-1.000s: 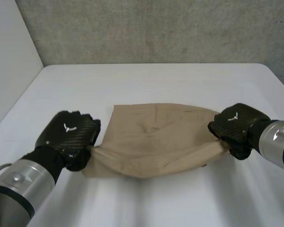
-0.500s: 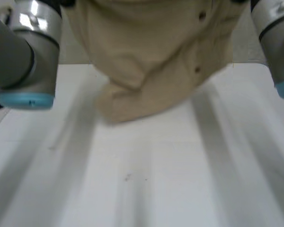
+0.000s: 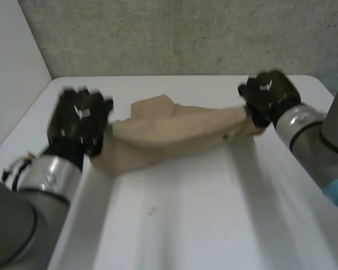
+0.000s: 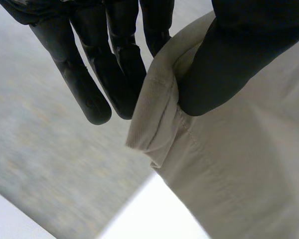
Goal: Fold the shorts.
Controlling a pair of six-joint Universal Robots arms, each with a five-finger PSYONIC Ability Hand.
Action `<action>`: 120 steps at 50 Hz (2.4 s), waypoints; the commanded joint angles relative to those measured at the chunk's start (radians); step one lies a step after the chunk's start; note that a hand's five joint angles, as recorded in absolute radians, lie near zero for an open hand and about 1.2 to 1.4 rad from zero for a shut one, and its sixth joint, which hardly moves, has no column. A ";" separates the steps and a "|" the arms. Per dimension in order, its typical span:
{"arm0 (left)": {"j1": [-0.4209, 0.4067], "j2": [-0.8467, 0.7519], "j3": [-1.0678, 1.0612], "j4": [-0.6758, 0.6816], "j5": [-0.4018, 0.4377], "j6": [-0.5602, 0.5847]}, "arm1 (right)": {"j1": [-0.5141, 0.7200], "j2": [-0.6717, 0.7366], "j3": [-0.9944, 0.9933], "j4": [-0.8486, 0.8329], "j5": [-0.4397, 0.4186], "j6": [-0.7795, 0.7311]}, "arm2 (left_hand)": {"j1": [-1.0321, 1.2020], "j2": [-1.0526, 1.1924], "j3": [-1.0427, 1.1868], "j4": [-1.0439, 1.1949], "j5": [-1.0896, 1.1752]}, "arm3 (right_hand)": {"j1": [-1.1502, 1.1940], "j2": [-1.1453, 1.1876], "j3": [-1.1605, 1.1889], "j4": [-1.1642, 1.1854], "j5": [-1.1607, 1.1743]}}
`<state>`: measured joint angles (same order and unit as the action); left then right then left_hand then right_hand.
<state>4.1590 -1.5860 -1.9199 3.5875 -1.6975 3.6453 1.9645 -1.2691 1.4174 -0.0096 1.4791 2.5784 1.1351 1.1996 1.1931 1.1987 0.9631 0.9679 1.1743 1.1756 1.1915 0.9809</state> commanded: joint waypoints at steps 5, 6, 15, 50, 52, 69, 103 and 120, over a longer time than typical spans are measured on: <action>-0.050 0.178 -0.048 -0.481 -0.002 -0.008 | -0.006 -0.110 0.109 0.421 0.000 -0.168 | 0.261 0.197 0.203 0.198 0.259 | 0.428 0.222 0.221 0.205 0.241; -0.048 0.226 -0.036 -0.562 0.001 -0.010 | -0.006 -0.124 0.124 0.463 0.000 -0.196 | 0.261 0.197 0.203 0.198 0.259 | 0.428 0.222 0.221 0.205 0.241; -0.046 0.388 -0.027 -0.917 0.028 -0.019 | -0.050 -0.325 0.307 0.668 -0.046 -0.385 | 0.261 0.197 0.203 0.198 0.259 | 0.428 0.222 0.221 0.205 0.241; 0.012 -0.490 0.479 -0.125 0.078 0.163 | -0.168 -0.003 0.178 0.263 -0.062 -0.192 | 0.261 0.197 0.203 0.198 0.259 | 0.428 0.222 0.221 0.205 0.241; 0.013 -0.580 0.576 -0.104 0.079 0.216 | -0.153 0.024 0.163 0.229 -0.049 -0.190 | 0.261 0.197 0.203 0.198 0.259 | 0.428 0.222 0.221 0.205 0.241; 0.015 -0.928 0.930 0.091 0.245 0.243 | -0.075 0.315 -0.061 -0.064 0.141 -0.248 | 0.261 0.197 0.203 0.198 0.259 | 0.428 0.222 0.221 0.205 0.241; -0.005 -0.568 0.566 0.251 0.130 0.112 | -0.073 0.001 -0.015 -0.120 0.144 0.009 | -0.939 -1.004 -0.997 -1.003 -0.942 | -0.793 -1.000 -1.001 -1.017 -0.981; 0.007 -0.195 0.141 0.068 0.128 -0.192 | -0.240 -0.179 0.425 0.074 -0.052 0.149 | -0.939 -1.004 -0.997 -1.003 -0.942 | -0.504 -0.711 -0.712 -0.728 -0.692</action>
<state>4.1582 -1.8664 -1.6803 3.6920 -1.5697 3.5177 1.8058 -1.4214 1.6763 0.1007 1.5180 2.7162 0.2033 0.2033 0.2119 0.2046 0.0444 0.2742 0.3179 0.3205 0.3214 0.1429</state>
